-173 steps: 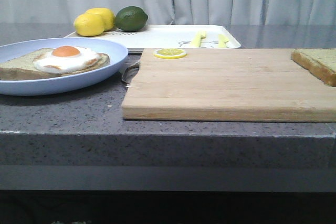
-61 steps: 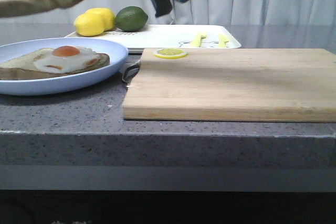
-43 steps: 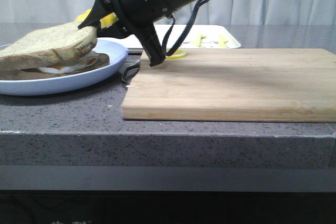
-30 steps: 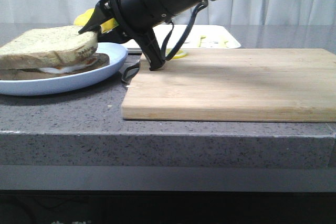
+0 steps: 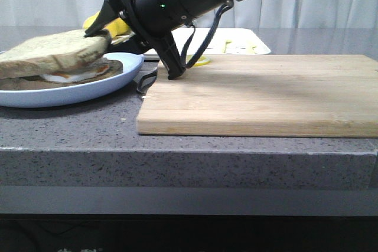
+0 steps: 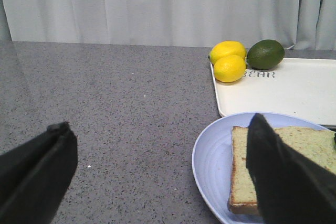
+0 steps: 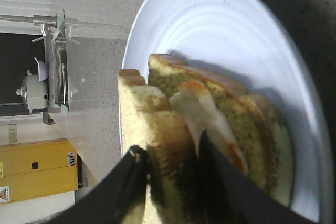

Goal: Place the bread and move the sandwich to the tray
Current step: 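Open the right gripper and withdraw it above the cutting board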

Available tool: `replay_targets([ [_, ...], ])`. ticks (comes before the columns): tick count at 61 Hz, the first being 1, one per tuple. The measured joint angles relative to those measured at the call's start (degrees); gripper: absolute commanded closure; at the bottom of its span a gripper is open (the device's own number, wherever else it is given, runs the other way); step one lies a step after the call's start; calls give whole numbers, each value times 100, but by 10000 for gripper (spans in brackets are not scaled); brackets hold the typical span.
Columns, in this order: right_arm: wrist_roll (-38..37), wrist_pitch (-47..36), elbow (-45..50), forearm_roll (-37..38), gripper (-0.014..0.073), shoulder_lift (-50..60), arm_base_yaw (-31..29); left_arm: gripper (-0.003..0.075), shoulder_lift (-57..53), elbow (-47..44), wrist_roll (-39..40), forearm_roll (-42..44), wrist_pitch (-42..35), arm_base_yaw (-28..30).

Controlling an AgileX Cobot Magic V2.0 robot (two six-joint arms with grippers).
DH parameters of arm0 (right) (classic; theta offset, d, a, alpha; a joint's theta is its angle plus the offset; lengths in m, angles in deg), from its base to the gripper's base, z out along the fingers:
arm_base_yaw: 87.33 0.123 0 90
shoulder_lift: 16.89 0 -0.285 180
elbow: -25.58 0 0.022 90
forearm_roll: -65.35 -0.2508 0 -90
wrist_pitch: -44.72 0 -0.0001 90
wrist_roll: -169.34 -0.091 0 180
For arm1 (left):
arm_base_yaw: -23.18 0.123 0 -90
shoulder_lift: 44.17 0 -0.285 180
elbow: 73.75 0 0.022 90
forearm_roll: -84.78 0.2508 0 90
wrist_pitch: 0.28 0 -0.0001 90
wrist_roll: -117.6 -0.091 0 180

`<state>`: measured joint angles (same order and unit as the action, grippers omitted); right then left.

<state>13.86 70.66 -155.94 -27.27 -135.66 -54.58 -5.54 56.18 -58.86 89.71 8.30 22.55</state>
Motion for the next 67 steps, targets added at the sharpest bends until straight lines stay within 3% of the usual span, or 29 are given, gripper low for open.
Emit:
replay_targets([
  [17,0,223,24,65,173,96,-299,82,0,0,0,0,0,0],
  [30,0,372,363,859,181,799,-721,82,0,0,0,0,0,0],
  [40,-60,607,617,2596,312,1582,-1064,82,0,0,0,0,0,0],
  [54,-1197,1527,664,6037,598,2765,-1852,82,0,0,0,0,0,0],
  [60,-1812,1968,664,7359,612,3184,-2230,82,0,0,0,0,0,0],
  [67,-2231,2383,728,8351,638,3565,-2549,82,0,0,0,0,0,0],
])
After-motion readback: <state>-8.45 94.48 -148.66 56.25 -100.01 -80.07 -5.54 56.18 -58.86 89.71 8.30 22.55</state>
